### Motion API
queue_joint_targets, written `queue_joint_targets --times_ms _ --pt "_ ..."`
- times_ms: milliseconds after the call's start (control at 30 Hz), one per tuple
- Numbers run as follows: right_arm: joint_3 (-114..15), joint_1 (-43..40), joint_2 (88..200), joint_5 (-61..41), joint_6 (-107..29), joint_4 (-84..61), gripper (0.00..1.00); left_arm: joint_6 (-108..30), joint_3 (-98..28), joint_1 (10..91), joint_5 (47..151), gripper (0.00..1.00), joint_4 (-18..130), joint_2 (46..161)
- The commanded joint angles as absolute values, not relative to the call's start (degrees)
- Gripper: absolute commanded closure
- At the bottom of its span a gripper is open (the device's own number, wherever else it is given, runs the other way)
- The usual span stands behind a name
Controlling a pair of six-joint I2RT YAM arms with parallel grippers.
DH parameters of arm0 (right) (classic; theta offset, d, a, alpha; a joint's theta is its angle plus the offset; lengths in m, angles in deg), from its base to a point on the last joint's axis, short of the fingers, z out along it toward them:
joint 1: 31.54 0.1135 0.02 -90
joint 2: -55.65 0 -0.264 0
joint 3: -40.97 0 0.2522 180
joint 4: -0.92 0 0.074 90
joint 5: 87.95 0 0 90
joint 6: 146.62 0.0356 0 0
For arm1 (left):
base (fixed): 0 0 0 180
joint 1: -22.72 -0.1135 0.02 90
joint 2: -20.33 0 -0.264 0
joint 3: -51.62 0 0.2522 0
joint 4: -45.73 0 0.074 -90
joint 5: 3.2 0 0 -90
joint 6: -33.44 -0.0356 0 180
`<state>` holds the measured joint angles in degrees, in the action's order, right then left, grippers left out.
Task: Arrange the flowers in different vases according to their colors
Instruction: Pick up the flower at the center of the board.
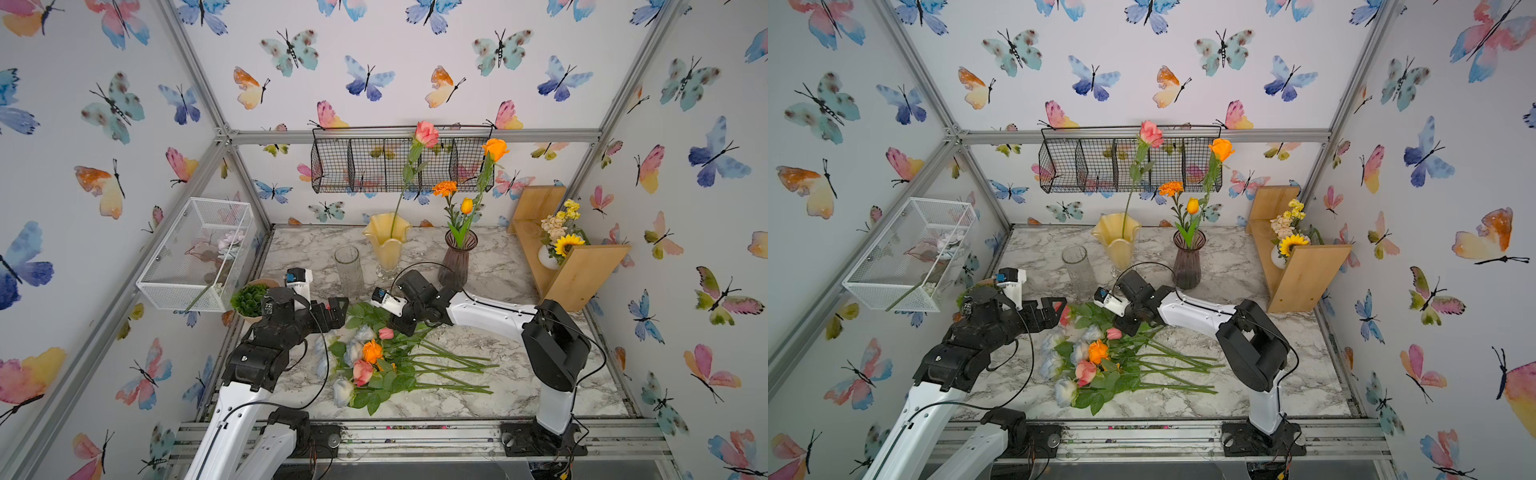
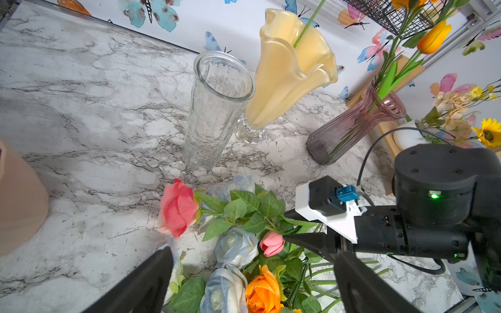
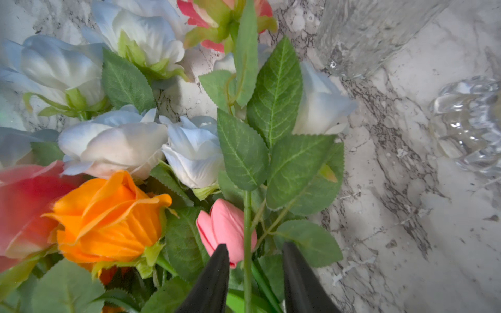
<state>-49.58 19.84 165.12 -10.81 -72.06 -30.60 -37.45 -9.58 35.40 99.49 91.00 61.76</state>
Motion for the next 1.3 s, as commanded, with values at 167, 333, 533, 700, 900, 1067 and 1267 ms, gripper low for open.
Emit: queue_joint_targets --times_ms 167,333,533,700,900,1067,1267 --pt "-51.6 20.3 168.6 -11.0 -71.4 -31.5 0.62 -37.4 -9.4 35.0 98.2 0.01 90.7 61.8" --pt "-52.4 20.4 169.9 -10.4 -71.5 -31.2 0.64 -37.4 -9.4 34.8 98.2 0.01 90.7 61.9" --pt "-53.1 20.4 170.8 -10.1 -71.4 -31.3 0.75 -37.4 -9.3 34.8 98.2 0.01 90.7 61.9" --pt "-53.7 20.4 171.2 -10.1 -71.6 -31.6 0.74 -37.5 -9.3 34.8 98.3 0.01 90.7 61.8" --pt "-54.7 20.5 172.2 -10.2 -71.6 -32.4 0.86 -37.5 -9.3 34.8 98.3 0.01 90.7 61.5" --pt "-54.8 20.6 170.5 -8.9 -71.6 -33.1 0.97 -37.5 -9.3 34.8 98.3 0.01 90.7 61.5" --pt "-53.8 20.6 165.5 -6.5 -72.6 -32.5 0.98 -37.5 -9.4 34.8 98.4 0.01 90.7 61.5"
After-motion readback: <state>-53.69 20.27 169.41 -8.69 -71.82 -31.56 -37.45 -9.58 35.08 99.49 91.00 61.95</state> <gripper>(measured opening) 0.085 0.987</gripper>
